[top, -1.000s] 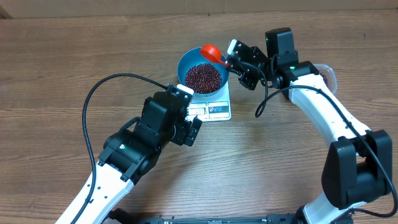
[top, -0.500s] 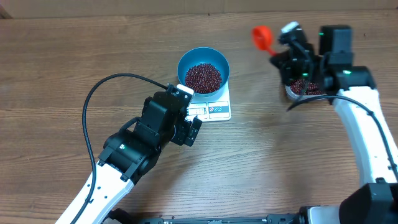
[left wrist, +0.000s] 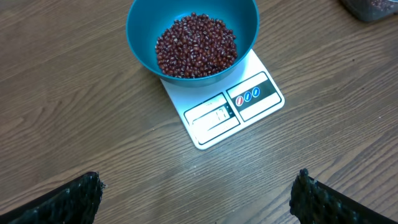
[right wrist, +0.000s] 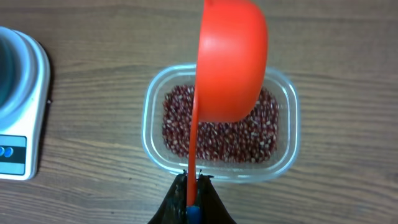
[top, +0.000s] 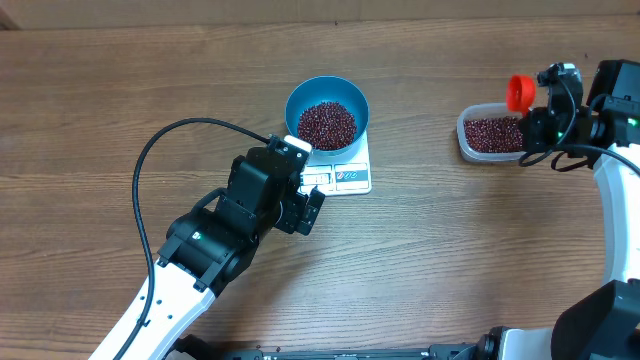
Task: Scoop item into bowl and weigh 150g on scale
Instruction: 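Move the empty scoop right back to the bean tub, then lower the red scoop into the beans with the right gripper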
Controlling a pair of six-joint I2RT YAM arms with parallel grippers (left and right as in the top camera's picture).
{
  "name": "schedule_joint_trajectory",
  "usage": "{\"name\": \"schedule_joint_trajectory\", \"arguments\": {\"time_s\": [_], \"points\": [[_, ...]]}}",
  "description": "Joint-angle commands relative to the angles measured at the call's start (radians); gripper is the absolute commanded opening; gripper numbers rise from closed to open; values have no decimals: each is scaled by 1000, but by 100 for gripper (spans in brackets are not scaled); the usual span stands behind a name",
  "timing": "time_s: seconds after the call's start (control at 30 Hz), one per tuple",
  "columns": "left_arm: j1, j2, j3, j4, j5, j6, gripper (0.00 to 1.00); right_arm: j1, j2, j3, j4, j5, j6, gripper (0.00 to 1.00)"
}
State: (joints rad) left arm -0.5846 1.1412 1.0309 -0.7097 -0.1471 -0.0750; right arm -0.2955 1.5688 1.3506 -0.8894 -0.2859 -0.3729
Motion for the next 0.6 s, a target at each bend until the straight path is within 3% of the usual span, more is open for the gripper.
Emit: {"name": "schedule_joint_trajectory", "arguments": {"time_s": [0.0, 0.57], "points": [[3, 4, -1, 3, -10, -3, 100, -4, 34, -9, -17, 8, 6, 4], [3, 4, -1, 3, -10, -3, 100, -1, 143, -9, -149, 8, 11, 4]]}}
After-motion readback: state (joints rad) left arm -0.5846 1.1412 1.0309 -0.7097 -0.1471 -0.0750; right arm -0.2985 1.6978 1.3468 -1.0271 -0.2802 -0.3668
